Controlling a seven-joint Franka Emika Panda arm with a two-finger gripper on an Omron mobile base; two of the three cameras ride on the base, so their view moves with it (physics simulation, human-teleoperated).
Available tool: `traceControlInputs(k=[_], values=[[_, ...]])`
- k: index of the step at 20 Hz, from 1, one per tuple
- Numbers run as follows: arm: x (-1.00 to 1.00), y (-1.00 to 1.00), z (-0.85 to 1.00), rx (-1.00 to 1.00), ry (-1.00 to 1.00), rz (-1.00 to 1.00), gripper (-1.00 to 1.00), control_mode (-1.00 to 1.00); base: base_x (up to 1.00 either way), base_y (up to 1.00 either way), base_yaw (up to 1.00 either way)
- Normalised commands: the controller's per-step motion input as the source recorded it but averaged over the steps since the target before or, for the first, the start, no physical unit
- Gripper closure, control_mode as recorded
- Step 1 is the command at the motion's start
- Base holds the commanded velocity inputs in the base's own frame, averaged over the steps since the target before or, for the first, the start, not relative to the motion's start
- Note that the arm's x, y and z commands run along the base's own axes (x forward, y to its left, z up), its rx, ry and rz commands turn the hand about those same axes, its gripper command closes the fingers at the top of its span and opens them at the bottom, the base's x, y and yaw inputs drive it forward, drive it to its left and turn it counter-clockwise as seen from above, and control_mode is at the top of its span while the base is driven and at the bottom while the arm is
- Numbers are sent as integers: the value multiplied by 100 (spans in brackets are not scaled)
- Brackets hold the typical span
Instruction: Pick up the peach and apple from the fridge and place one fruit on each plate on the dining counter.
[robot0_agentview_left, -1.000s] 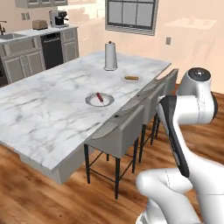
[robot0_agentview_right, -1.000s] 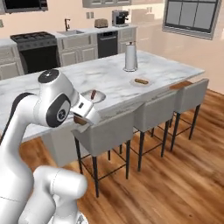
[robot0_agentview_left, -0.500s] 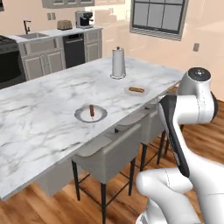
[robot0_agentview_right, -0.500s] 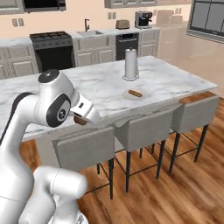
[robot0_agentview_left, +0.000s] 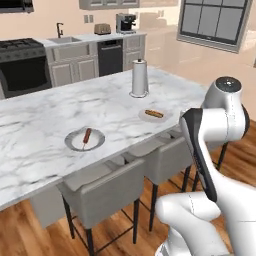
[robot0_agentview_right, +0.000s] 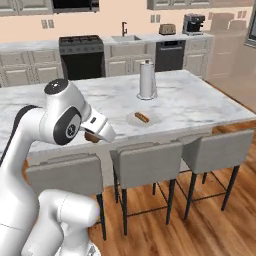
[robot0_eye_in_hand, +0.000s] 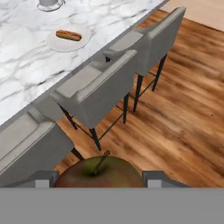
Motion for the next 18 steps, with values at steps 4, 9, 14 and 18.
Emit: traceControlInputs(k=[4,9,14,18], values=[[0,0,0,0,0,0,100,100,14,-73,36],[0,0,0,0,0,0,100,100,19,-54,37],[0,0,0,0,0,0,100,100,24,-42,37],[0,0,0,0,0,0,100,100,30,-42,32]])
